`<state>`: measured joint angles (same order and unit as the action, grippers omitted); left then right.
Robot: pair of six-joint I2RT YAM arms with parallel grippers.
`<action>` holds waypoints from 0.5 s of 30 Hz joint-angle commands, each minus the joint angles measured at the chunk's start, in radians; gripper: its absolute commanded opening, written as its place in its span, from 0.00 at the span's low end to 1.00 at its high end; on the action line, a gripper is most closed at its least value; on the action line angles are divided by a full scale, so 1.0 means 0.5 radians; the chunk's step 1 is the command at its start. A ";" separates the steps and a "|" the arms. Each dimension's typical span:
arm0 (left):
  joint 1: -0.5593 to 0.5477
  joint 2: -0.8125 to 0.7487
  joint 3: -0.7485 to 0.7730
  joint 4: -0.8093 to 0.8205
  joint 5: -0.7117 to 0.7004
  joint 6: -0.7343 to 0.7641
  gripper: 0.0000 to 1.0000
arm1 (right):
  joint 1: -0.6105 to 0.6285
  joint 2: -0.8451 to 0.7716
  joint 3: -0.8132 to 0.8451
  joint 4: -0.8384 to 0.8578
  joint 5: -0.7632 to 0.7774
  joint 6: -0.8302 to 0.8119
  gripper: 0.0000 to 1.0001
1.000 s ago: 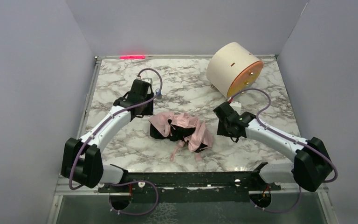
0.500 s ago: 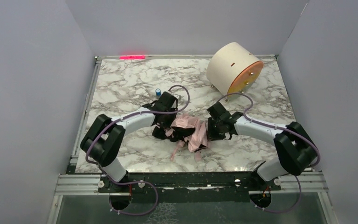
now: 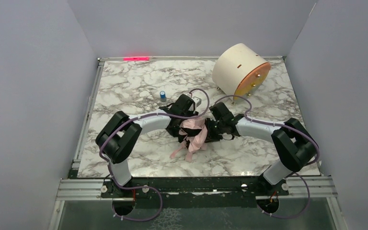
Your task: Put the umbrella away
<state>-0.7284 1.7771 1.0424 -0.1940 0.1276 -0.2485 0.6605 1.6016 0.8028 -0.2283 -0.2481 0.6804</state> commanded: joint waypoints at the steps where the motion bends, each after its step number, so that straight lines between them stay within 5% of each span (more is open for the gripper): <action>1: 0.016 -0.021 0.093 0.024 0.005 0.038 0.48 | 0.026 -0.079 -0.006 0.094 0.072 0.052 0.34; 9: 0.389 -0.647 -0.001 -0.267 -0.228 0.101 0.77 | 0.027 -0.411 -0.084 -0.457 0.704 0.025 0.47; 15: 0.414 -1.255 -0.175 -0.563 -0.531 0.094 0.84 | 0.023 -0.544 0.012 -0.721 0.980 0.024 0.54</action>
<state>-0.5121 1.3106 1.0176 -0.3439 -0.0193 -0.2058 0.6685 1.3674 0.7750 -0.4561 0.0807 0.6888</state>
